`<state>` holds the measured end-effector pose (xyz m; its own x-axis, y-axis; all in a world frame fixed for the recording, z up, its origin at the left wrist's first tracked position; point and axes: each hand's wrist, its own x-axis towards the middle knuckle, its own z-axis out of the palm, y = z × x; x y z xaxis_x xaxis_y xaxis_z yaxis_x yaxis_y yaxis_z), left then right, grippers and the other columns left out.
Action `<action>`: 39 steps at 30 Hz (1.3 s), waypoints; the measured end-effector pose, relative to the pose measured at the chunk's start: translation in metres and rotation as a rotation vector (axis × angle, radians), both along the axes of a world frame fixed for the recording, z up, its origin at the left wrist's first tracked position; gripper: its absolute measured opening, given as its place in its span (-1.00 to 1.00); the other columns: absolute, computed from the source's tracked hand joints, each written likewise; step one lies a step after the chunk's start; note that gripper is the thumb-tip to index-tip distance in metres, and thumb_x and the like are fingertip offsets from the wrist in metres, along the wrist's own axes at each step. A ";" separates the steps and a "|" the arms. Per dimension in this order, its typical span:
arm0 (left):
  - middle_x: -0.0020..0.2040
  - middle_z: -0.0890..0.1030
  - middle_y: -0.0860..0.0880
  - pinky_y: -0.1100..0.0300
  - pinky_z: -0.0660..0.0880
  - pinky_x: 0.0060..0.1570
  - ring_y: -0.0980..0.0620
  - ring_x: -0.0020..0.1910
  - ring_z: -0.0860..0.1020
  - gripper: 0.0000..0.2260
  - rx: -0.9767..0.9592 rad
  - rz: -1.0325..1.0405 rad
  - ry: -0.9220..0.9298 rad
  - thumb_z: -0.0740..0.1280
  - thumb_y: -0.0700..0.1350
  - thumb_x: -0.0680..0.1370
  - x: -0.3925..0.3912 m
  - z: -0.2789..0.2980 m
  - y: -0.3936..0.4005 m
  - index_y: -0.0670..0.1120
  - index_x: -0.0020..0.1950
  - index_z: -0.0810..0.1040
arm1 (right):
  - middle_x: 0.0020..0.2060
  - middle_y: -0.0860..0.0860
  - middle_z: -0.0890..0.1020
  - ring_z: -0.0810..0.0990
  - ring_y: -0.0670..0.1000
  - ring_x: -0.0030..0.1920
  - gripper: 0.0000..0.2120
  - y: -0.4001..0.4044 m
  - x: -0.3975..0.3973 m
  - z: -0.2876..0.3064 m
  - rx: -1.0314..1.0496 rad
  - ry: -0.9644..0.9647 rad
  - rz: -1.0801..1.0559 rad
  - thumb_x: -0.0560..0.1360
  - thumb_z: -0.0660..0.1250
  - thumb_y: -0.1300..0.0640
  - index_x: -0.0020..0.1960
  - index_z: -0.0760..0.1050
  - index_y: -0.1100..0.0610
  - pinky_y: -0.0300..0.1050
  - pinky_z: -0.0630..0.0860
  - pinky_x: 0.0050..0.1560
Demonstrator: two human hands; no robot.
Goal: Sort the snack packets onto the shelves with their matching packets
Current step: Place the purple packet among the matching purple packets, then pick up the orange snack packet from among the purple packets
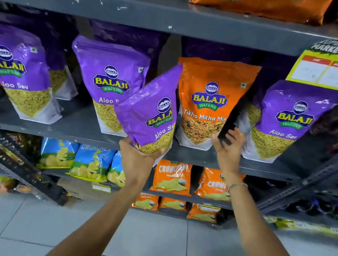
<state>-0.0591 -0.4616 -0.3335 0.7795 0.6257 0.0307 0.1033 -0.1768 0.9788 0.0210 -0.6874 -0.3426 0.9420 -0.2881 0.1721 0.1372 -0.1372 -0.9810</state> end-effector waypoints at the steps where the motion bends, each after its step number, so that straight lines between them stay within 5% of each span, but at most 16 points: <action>1: 0.00 0.53 0.03 0.39 0.37 -0.23 0.00 -0.04 0.53 -0.26 -0.010 0.017 -0.007 0.66 0.03 0.09 0.002 -0.001 -0.004 -0.03 0.10 0.31 | 0.38 0.17 0.32 0.35 0.07 0.38 -0.26 -0.004 0.009 -0.003 -0.044 0.062 0.085 0.40 0.48 0.20 0.42 0.13 0.21 -0.04 0.40 0.32; 4: 0.04 0.52 -0.04 0.31 0.39 -0.22 -0.02 -0.02 0.53 -0.26 -0.029 0.045 -0.015 0.67 -0.01 0.10 0.008 -0.002 -0.011 -0.08 0.11 0.33 | 0.40 0.12 0.37 0.39 0.00 0.38 -0.07 -0.005 0.032 -0.005 -0.164 0.127 0.278 0.31 0.56 0.20 0.47 0.04 0.19 -0.04 0.38 0.35; 7: 0.06 0.47 -0.03 0.22 0.41 -0.15 -0.01 0.01 0.50 -0.22 -0.029 0.059 -0.013 0.66 -0.02 0.11 0.015 0.000 -0.020 -0.17 0.19 0.37 | 0.13 -0.02 0.57 0.55 -0.29 0.08 -0.20 -0.005 0.038 -0.008 -0.202 0.122 0.220 0.25 0.60 0.17 0.36 0.26 0.20 -0.22 0.54 0.15; 10: 0.13 0.42 -0.06 0.14 0.41 -0.01 -0.04 0.10 0.46 -0.18 -0.020 0.087 -0.018 0.65 -0.04 0.15 0.022 0.002 -0.031 -0.21 0.28 0.34 | 0.02 -0.13 0.57 0.53 -0.45 -0.03 -0.31 -0.002 0.027 -0.016 -0.140 0.047 0.120 0.21 0.62 0.17 0.24 0.36 0.13 -0.51 0.48 -0.06; 14: 0.23 0.43 -0.20 -0.03 0.46 0.16 -0.20 0.22 0.47 -0.20 -0.027 0.120 -0.007 0.64 -0.10 0.19 0.035 0.003 -0.037 -0.26 0.31 0.34 | 0.00 -0.22 0.55 0.53 -0.43 -0.01 -0.36 0.001 0.006 -0.020 -0.086 -0.056 -0.028 0.12 0.66 0.07 0.03 0.36 -0.18 -0.55 0.45 -0.09; 18: 0.23 0.45 -0.24 -0.09 0.47 0.15 -0.28 0.23 0.45 -0.22 0.000 0.108 -0.010 0.64 -0.09 0.20 0.049 0.001 -0.042 -0.28 0.29 0.36 | 0.06 -0.09 0.54 0.53 -0.30 0.08 -0.24 -0.002 -0.002 -0.023 -0.086 -0.027 -0.035 0.11 0.66 -0.01 0.15 0.30 0.01 -0.47 0.49 -0.02; 21: 0.25 0.42 -0.26 -0.08 0.44 0.17 -0.28 0.24 0.44 -0.20 0.041 0.099 -0.001 0.63 -0.07 0.23 0.056 0.000 -0.045 -0.30 0.33 0.33 | 0.00 -0.20 0.50 0.49 -0.33 0.01 -0.23 0.000 -0.003 -0.023 -0.098 0.023 -0.040 0.14 0.65 0.00 0.14 0.24 0.07 -0.47 0.47 -0.10; 26: 0.34 0.33 -0.25 0.15 0.30 0.33 -0.16 0.35 0.33 -0.17 -0.010 0.053 -0.083 0.60 -0.17 0.28 0.045 -0.009 -0.044 -0.30 0.41 0.24 | -0.05 -0.25 0.52 0.53 -0.43 -0.06 -0.30 0.012 -0.029 -0.026 -0.033 -0.017 -0.195 0.12 0.65 -0.02 0.06 0.28 0.06 -0.56 0.43 -0.15; 29: 0.13 0.35 -0.15 0.06 0.41 0.21 -0.12 0.14 0.39 -0.38 0.089 0.045 -0.139 0.56 -0.17 0.33 0.020 -0.021 -0.057 -0.30 0.26 0.33 | -0.05 -0.26 0.51 0.52 -0.45 -0.04 -0.33 0.011 -0.050 -0.028 -0.018 -0.068 -0.241 0.14 0.65 0.06 0.06 0.29 0.05 -0.58 0.41 -0.15; 32: 0.03 0.43 -0.07 0.07 0.47 -0.04 0.07 -0.10 0.46 -0.54 0.054 -0.214 -0.126 0.50 -0.08 0.42 0.000 -0.018 -0.069 -0.19 0.22 0.42 | -0.06 -0.26 0.52 0.53 -0.42 -0.03 -0.33 0.009 -0.074 -0.029 -0.007 -0.065 -0.240 0.13 0.66 0.06 0.05 0.32 0.10 -0.55 0.44 -0.15; 36: 0.33 0.34 0.01 0.33 0.38 0.23 0.26 0.26 0.33 -0.21 0.072 -0.731 -0.076 0.53 -0.02 0.38 0.001 0.011 -0.058 -0.12 0.47 0.19 | -0.07 -0.18 0.58 0.58 -0.31 -0.05 -0.29 0.017 -0.104 -0.013 0.008 -0.069 -0.257 0.07 0.65 -0.12 0.05 0.35 0.07 -0.53 0.45 -0.18; 39: 0.29 0.37 0.15 0.49 0.30 0.16 0.39 0.25 0.32 -0.23 0.163 -1.010 -0.060 0.54 -0.01 0.35 -0.002 0.037 -0.037 0.00 0.44 0.21 | -0.06 -0.05 0.62 0.62 -0.16 -0.03 -0.37 0.026 -0.126 0.005 0.008 -0.123 -0.256 0.06 0.62 -0.20 -0.03 0.36 -0.13 -0.34 0.53 -0.11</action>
